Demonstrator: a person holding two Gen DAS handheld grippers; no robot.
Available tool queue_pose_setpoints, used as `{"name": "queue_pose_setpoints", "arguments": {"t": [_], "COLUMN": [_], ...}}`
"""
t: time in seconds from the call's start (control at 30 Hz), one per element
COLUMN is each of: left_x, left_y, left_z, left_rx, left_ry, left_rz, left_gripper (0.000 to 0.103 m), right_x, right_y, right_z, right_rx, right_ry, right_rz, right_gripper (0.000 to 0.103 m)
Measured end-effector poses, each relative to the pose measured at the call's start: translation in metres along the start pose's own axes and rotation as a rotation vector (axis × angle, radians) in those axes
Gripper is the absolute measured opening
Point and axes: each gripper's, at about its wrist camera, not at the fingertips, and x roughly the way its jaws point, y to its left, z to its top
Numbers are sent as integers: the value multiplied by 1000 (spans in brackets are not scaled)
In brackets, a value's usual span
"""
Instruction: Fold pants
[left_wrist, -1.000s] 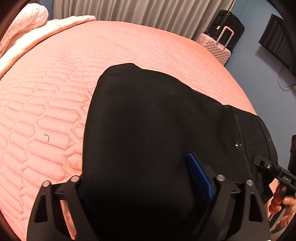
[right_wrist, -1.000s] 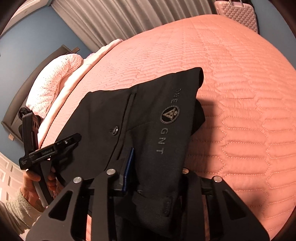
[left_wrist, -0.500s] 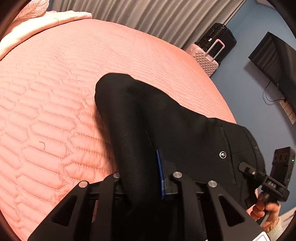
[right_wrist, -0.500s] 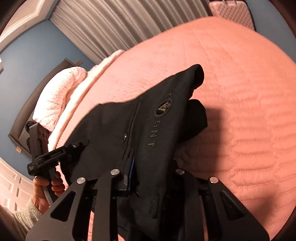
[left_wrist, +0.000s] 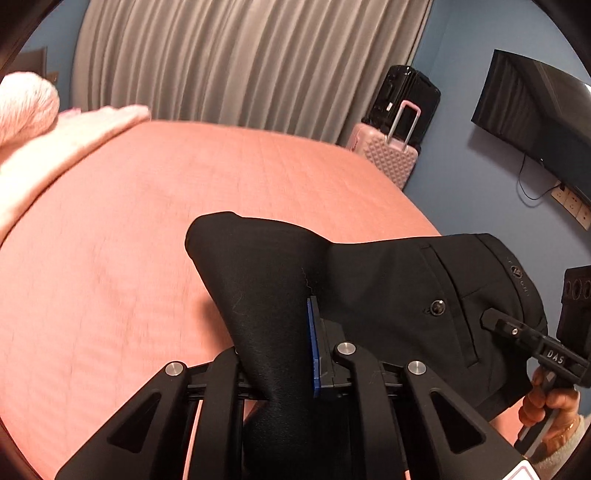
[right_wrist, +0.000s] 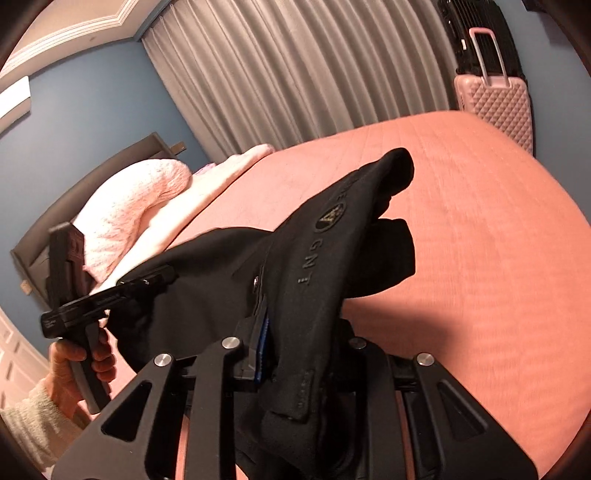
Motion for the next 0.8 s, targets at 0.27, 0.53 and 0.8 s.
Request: {"name": "queue_pose_setpoints", "arguments": {"t": [0.27,0.53,0.8], "left_x": [99,31,1], "left_y": [51,76,5], "left_z": [-43,-66,-70], "left_rx": [-55,-155,179], "left_ry": [171,75,125], "left_rz": [226,394,518], "left_gripper": [82,87,87], "right_x": [74,-8,-26], "right_y": [-72,-64,-23], "right_z": [-35,-62,-58], "right_rx": [107,42,-12], "right_ry": [173,113,87], "right_rz": [-146,-352,-320], "right_gripper": [69,97,97]}}
